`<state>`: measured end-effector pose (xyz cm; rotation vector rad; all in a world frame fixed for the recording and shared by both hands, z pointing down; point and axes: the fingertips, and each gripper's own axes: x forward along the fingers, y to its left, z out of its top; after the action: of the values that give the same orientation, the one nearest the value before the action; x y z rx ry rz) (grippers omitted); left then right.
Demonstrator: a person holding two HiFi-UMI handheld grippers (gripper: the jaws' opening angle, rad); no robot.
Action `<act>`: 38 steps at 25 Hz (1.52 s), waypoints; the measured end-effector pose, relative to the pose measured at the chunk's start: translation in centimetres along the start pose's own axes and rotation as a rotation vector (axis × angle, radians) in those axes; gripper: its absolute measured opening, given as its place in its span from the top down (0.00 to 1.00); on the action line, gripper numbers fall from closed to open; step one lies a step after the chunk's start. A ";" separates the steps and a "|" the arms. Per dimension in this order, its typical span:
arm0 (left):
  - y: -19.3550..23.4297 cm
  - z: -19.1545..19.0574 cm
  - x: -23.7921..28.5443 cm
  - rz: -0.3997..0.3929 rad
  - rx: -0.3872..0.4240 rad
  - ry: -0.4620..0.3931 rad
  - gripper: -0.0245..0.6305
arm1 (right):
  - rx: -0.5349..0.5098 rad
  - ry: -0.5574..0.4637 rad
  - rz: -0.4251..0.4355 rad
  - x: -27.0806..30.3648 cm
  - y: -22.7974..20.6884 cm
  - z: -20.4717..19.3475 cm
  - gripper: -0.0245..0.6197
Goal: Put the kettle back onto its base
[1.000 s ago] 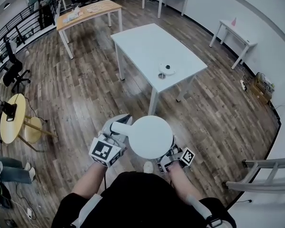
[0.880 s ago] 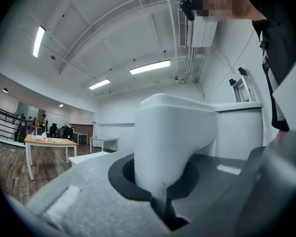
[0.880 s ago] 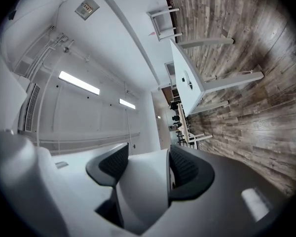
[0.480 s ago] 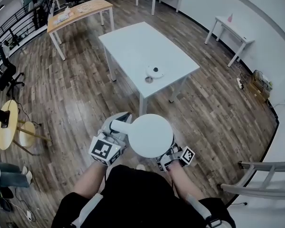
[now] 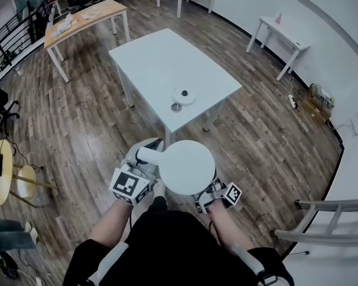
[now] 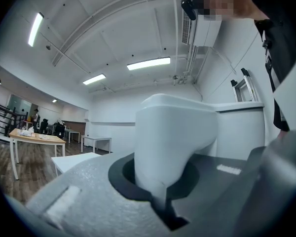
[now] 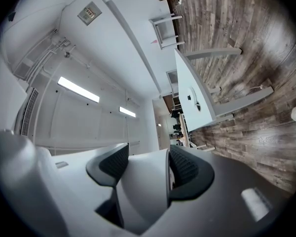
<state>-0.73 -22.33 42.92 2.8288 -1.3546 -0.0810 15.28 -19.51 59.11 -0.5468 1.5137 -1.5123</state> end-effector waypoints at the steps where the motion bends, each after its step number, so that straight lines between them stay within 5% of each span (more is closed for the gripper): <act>1: 0.5 0.0 0.7 -0.011 0.000 -0.001 0.96 | -0.005 -0.009 0.001 0.6 -0.1 0.4 0.55; 38: 16.7 -0.1 14.4 -0.101 0.009 -0.038 0.96 | -0.050 -0.088 -0.015 18.9 -4.2 7.9 0.55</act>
<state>-4.70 -43.97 42.78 2.9170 -1.2211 -0.1297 11.22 -40.07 58.98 -0.6471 1.4859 -1.4463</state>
